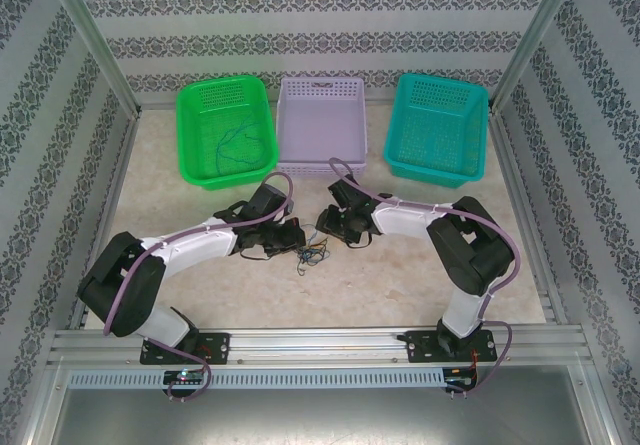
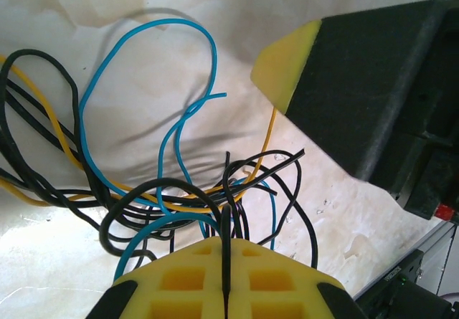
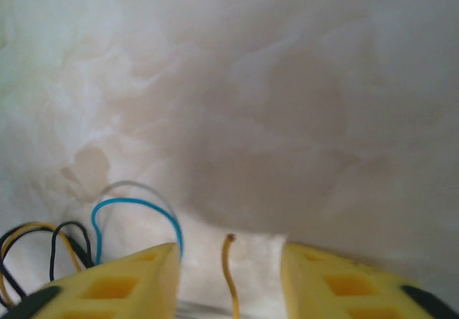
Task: Untangle the cables
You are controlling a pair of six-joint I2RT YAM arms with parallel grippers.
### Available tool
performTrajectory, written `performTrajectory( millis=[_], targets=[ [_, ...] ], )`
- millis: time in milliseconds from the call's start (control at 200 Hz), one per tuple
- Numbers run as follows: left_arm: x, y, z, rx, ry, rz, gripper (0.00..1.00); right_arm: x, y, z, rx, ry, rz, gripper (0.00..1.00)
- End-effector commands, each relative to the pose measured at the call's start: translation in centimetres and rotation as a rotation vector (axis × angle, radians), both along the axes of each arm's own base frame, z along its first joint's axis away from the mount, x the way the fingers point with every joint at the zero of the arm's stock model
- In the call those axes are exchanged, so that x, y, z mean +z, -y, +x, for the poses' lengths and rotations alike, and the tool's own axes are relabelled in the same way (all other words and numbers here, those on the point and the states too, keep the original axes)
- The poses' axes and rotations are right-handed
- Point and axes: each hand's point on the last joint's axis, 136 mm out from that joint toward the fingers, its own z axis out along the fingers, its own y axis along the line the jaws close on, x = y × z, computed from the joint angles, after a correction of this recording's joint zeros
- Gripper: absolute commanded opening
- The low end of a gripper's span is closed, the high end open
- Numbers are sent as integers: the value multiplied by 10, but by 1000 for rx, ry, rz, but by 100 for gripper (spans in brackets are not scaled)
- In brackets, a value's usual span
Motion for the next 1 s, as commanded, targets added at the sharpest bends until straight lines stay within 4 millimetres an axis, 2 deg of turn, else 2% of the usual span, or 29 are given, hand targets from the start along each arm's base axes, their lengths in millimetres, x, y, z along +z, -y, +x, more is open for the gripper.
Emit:
performTrajectory(
  millis=[0, 125, 190, 245, 360, 505, 605, 764, 994],
  targets=[
    [-2, 4, -2, -11, 20, -5, 0, -20, 8, -5, -53, -55, -24, 32],
    [-5, -4, -5, 7, 18, 30, 0, -16, 11, 3, -73, -24, -41, 0],
    [-8, -17, -7, 35, 20, 94, 0, -7, 23, 7, -84, 8, -75, 0],
    [-11, -36, -9, 78, 20, 182, 0, 6, 39, 12, -96, 57, -107, 0],
    [-13, -78, -14, 174, 15, 344, 0, 42, 74, 22, -98, 170, -166, 0],
    [-13, -112, -19, 270, -1, 442, 0, 93, 125, 37, -113, 293, -235, 0],
    [-12, -125, -18, 312, -5, 479, 0, 130, 155, 45, -118, 375, -281, 0],
    [-9, -134, -11, 350, 5, 505, 0, 178, 189, 54, -125, 475, -344, 0],
    [-4, -146, 0, 382, 6, 557, 0, 222, 220, 58, -164, 566, -402, 0]
  ],
)
